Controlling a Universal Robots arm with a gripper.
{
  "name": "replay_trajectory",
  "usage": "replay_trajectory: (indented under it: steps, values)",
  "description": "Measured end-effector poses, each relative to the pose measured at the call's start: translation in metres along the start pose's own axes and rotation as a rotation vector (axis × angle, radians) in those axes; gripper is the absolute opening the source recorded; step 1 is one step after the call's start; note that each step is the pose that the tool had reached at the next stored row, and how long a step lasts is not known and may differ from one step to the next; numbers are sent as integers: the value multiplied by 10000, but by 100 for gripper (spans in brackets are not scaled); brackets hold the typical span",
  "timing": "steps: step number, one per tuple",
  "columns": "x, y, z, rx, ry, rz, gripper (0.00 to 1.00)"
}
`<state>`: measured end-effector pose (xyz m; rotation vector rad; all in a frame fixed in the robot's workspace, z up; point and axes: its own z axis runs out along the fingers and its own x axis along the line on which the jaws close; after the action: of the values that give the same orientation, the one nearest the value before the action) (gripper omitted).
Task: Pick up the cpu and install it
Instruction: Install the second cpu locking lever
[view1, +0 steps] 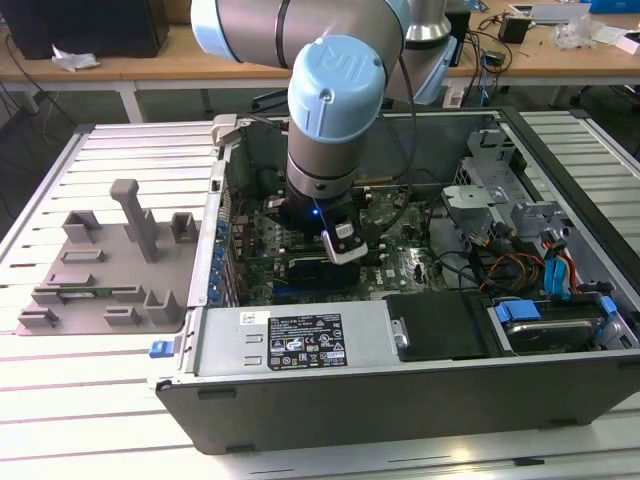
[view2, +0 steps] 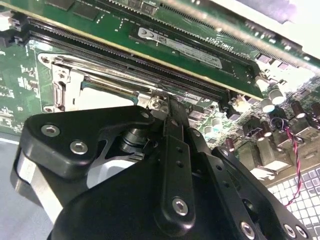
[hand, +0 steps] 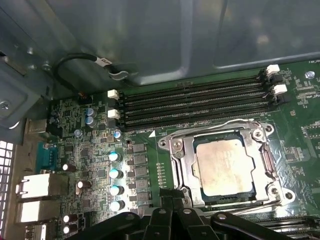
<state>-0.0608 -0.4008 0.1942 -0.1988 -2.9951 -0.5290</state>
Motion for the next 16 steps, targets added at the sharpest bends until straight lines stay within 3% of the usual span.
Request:
replay_trajectory:
  steps: [7,11,15,16]
  values:
    - [39,114,-326,26,-2,23,11]
    - [-14,138,-330,328,-84,146,11]
    - [-167,237,-313,375,-117,221,11]
    - [-235,268,-308,396,-128,243,11]
